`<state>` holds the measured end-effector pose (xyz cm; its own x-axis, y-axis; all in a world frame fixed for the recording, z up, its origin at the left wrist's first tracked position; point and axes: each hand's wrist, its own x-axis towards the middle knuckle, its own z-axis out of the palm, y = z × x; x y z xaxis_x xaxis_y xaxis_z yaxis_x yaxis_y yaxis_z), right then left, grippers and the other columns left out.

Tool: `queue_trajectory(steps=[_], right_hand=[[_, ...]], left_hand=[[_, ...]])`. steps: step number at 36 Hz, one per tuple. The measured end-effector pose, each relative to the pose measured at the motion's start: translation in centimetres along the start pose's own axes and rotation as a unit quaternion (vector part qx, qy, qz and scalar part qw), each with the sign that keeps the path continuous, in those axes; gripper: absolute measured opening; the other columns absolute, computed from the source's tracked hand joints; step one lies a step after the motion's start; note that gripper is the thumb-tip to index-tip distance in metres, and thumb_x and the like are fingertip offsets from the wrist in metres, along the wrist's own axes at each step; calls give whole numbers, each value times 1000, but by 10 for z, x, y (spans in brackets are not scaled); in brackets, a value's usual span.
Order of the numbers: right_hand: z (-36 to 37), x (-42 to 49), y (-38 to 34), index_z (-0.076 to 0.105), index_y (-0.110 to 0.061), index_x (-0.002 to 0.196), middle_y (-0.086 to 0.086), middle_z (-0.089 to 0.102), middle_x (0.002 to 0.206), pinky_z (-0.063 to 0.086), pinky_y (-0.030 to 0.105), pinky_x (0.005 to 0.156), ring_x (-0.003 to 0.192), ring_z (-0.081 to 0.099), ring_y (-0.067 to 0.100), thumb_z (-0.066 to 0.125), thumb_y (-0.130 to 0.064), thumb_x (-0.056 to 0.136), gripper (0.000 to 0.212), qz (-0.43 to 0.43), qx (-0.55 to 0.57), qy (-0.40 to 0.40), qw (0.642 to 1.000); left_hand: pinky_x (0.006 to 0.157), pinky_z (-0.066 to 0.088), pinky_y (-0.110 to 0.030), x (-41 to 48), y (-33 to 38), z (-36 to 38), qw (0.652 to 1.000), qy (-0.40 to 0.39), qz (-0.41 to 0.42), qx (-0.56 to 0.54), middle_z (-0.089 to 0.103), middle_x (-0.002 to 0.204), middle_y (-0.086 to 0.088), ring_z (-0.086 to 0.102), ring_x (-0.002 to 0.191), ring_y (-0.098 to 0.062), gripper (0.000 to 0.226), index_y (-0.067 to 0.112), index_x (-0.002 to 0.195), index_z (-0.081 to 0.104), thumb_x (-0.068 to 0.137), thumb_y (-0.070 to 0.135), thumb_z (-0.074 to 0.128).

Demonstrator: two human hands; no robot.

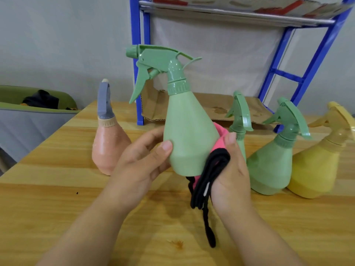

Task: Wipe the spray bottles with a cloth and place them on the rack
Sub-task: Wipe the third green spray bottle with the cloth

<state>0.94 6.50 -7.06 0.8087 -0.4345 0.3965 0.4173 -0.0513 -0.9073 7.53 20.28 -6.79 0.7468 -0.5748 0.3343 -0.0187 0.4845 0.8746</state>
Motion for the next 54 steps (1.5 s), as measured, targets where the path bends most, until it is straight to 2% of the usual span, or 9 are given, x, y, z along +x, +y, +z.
queue_trajectory(steps=[8, 12, 20, 30, 35, 40, 45, 50, 54], right_hand=[[9, -5, 6, 41, -11, 136, 1, 49, 132, 39, 41, 104, 127, 45, 22, 26, -63, 93, 69, -176, -189, 17, 966], [8, -3, 7, 39, -5, 137, 3, 46, 135, 34, 35, 107, 129, 42, 21, 24, -58, 95, 70, -222, -236, 32, 946], [12, -3, 11, 35, -19, 141, 0, 45, 137, 36, 43, 108, 132, 41, 19, 27, -67, 89, 70, -129, -116, 18, 985], [13, -5, 12, 25, -1, 144, 9, 33, 145, 31, 39, 112, 136, 32, 24, 27, -58, 94, 76, -211, -235, -1, 949], [18, -5, 12, 19, -13, 148, 4, 31, 150, 30, 45, 113, 139, 32, 20, 31, -66, 90, 79, -149, -92, -28, 984], [21, -10, 13, 24, -26, 147, -8, 66, 111, 48, 50, 96, 106, 62, 14, 37, -85, 70, 98, -11, 27, -63, 998], [18, -12, 13, 53, -4, 122, 2, 71, 89, 54, 40, 79, 87, 68, 23, 38, -89, 64, 104, 48, 4, -86, 995], [17, -14, 7, 54, 5, 103, 3, 64, 62, 50, 22, 50, 54, 64, 16, 28, -58, 87, 70, 59, 22, -108, 992], [15, -17, 10, 59, -8, 95, 20, 64, 66, 53, 39, 49, 54, 63, 32, 29, -57, 95, 57, 56, -12, -98, 993]], left_hand=[[80, 53, -26, -1, 2, 4, 996, -25, -25, 78, 70, 115, -1, 66, 107, -21, 68, 29, 114, 66, 54, 56, 83], [76, 54, -25, -1, 3, 3, 1000, 13, -7, 22, 71, 112, -5, 68, 102, -23, 74, 17, 115, 65, 51, 47, 88], [73, 54, -23, 1, 2, 7, 999, 31, -7, -38, 70, 109, -7, 69, 95, -19, 74, 9, 116, 63, 56, 44, 87], [67, 56, -25, 1, 1, 8, 998, 36, -30, -43, 74, 99, -11, 72, 88, -22, 61, 13, 96, 74, 44, 40, 91], [68, 56, -27, 1, -1, 8, 995, 49, 6, -83, 71, 105, -13, 71, 90, -25, 67, 10, 107, 68, 48, 33, 92], [61, 54, -21, 2, 0, 13, 995, 51, 31, -86, 72, 94, -4, 70, 76, -15, 71, 9, 110, 61, 51, 34, 90], [70, 54, -20, 4, 1, 12, 996, 65, 63, -25, 72, 96, 0, 70, 83, -14, 73, 12, 112, 57, 52, 37, 89], [80, 54, -25, 7, 0, 11, 992, 80, 92, 13, 70, 109, 0, 67, 105, -21, 74, 12, 119, 53, 56, 28, 88], [72, 54, -18, 8, 1, 13, 988, 101, 102, 58, 71, 102, 6, 69, 97, -10, 61, 11, 119, 53, 66, 1, 79]])
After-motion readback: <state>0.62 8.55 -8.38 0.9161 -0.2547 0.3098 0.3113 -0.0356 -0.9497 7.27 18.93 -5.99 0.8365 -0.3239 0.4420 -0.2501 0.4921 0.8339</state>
